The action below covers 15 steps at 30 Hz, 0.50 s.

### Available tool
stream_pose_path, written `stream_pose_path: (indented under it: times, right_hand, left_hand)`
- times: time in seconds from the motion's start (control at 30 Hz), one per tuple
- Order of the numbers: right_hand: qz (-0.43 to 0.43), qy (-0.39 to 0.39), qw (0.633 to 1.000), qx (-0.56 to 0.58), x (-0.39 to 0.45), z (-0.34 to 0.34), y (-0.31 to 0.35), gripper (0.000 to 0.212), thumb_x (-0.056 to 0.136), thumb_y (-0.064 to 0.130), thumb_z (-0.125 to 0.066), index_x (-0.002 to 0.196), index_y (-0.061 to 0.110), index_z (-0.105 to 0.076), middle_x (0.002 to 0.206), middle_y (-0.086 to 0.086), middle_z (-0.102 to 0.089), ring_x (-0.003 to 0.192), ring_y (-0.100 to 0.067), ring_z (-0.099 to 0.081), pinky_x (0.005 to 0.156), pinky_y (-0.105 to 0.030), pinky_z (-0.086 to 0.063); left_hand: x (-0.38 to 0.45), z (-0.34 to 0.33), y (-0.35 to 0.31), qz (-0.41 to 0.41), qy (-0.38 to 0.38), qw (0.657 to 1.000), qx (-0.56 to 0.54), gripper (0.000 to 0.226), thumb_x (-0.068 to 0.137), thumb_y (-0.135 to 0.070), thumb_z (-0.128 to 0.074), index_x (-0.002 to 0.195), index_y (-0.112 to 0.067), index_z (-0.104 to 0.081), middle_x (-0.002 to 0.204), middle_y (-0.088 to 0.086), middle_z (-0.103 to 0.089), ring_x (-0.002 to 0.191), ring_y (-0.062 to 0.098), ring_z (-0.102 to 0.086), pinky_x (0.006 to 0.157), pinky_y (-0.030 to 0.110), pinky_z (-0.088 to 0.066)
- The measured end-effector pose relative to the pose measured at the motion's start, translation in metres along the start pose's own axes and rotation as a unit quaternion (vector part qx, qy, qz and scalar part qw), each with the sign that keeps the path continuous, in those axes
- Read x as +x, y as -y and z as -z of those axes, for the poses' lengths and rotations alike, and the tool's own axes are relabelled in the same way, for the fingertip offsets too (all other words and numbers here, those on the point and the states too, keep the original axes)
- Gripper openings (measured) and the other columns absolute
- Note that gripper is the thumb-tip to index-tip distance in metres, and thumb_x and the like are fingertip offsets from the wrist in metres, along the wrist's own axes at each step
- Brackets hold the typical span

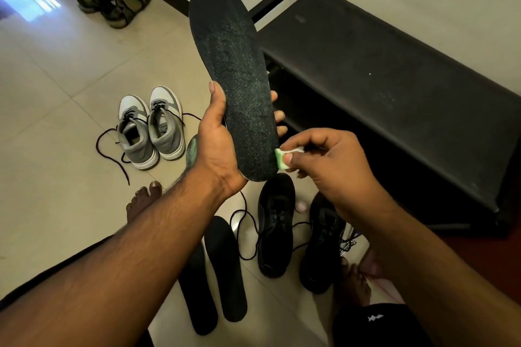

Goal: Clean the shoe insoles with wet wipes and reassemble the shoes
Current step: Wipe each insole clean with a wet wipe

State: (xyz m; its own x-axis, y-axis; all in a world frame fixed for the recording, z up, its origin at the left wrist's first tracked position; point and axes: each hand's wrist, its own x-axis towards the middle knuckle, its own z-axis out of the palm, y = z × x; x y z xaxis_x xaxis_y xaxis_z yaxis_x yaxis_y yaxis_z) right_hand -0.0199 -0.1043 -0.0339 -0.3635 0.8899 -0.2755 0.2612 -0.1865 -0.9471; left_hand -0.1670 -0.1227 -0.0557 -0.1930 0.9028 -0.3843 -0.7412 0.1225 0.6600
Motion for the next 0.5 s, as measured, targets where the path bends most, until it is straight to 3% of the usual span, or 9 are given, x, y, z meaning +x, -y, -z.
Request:
stream_pose_path:
  times: [0.2,0.37,0.5]
  right_hand:
    - [0.000,0.071,0.997,-0.013,-0.011,-0.008,0.005,0.017,0.078,-0.005,-0.072,0.077,0.013,-0.074,0.068,-0.001,-0.069,0.056,-0.007,-0.062,0.048,-0.017,-0.047]
    - [0.002,-0.007,0.998,-0.058,0.000,0.004,-0.003,0.020,0.077,-0.002,-0.073,0.076,0.018,-0.075,0.074,0.000,-0.071,0.061,-0.009,-0.065,0.061,-0.026,-0.056]
    - [0.006,0.046,0.998,-0.043,-0.007,-0.005,0.000,0.022,0.077,-0.004,-0.073,0.075,0.018,-0.074,0.069,0.003,-0.068,0.056,-0.004,-0.061,0.054,-0.021,-0.050]
  left_hand:
    - [0.000,-0.002,0.005,0.002,-0.001,1.000,0.005,0.080,0.098,-0.066,-0.021,0.132,-0.003,-0.056,0.122,0.014,-0.062,0.090,0.024,-0.063,0.080,0.040,-0.055]
    - [0.002,-0.002,0.007,-0.017,0.001,1.000,0.025,0.083,0.098,-0.066,-0.019,0.134,0.000,-0.055,0.122,0.016,-0.061,0.094,0.025,-0.061,0.083,0.041,-0.055]
    - [0.002,-0.003,0.009,-0.009,-0.003,1.000,0.010,0.087,0.097,-0.068,-0.021,0.137,0.003,-0.051,0.121,0.016,-0.060,0.092,0.024,-0.061,0.080,0.039,-0.055]
